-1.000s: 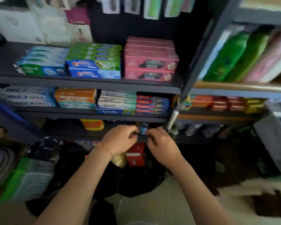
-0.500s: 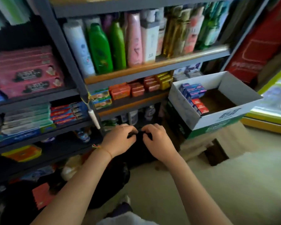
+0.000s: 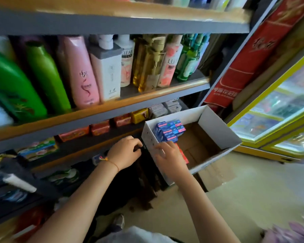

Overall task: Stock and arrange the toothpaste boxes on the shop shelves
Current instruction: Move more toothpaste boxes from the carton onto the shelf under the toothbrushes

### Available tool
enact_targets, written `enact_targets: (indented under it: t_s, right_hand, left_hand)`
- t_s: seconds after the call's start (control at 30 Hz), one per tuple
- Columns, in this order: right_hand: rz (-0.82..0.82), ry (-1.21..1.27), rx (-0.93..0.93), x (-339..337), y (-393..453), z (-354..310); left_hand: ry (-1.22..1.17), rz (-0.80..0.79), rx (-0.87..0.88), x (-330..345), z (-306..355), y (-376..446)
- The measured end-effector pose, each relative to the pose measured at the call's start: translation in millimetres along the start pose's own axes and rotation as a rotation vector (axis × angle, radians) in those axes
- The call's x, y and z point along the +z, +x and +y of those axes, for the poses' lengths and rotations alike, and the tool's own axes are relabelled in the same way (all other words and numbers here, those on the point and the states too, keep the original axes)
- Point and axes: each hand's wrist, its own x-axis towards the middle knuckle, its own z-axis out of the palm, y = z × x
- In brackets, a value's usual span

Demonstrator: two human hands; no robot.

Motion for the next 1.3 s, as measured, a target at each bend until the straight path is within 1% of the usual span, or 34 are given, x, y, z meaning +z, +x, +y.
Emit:
enact_targets:
  t_s: [0.1,0.2,0.27,0.37,0.47,0.57,0.67,0.77,0.87,0.93,1.07,1.17,1.3]
  right_hand:
    - [0.079,-0.02,0.021,-4,29,26]
    - [0.154,-0.034,0.056,-9,58,59]
    - [0.173,-0.106,0.022,-16,79,84]
    - [0.117,-0.261,-0.076,-31,112,121]
    - [0.047,-0.302,-0.225,-43,140,155]
    - [-0.081,-0.366,-0.366,-43,154,180]
    - [-0.174,-0.436,-0.501,-40,158,197]
    - [-0.226,-0.499,-0.615,-39,160,206]
    - [-0.242,-0.533,-0.697,-37,159,209]
    - [-0.238,-0.511,-0.734,-34,157,211]
    - [-0.179,-0.447,-0.821,-26,153,220]
    - [-0.195,-0.432,-0.839,-24,151,223]
    - [-0.207,-0.375,-0.838,-40,156,218]
  left_hand:
    - [-0.022,0.053,0.005,8,10,36]
    - [-0.043,0.109,0.026,30,28,61]
    - [0.006,0.176,0.029,47,41,78]
    - [0.137,0.297,-0.013,75,63,105]
    - [0.199,0.355,-0.153,110,88,123]
    - [0.239,0.346,-0.299,143,113,135]
    - [0.323,0.341,-0.424,165,123,142]
    - [0.362,0.318,-0.492,173,121,142]
    - [0.39,0.269,-0.51,173,117,142]
    - [0.431,0.252,-0.517,172,114,143]
    - [0.493,0.23,-0.51,175,110,144]
    - [0.489,0.228,-0.499,174,111,144]
    - [0.438,0.148,-0.522,164,121,143]
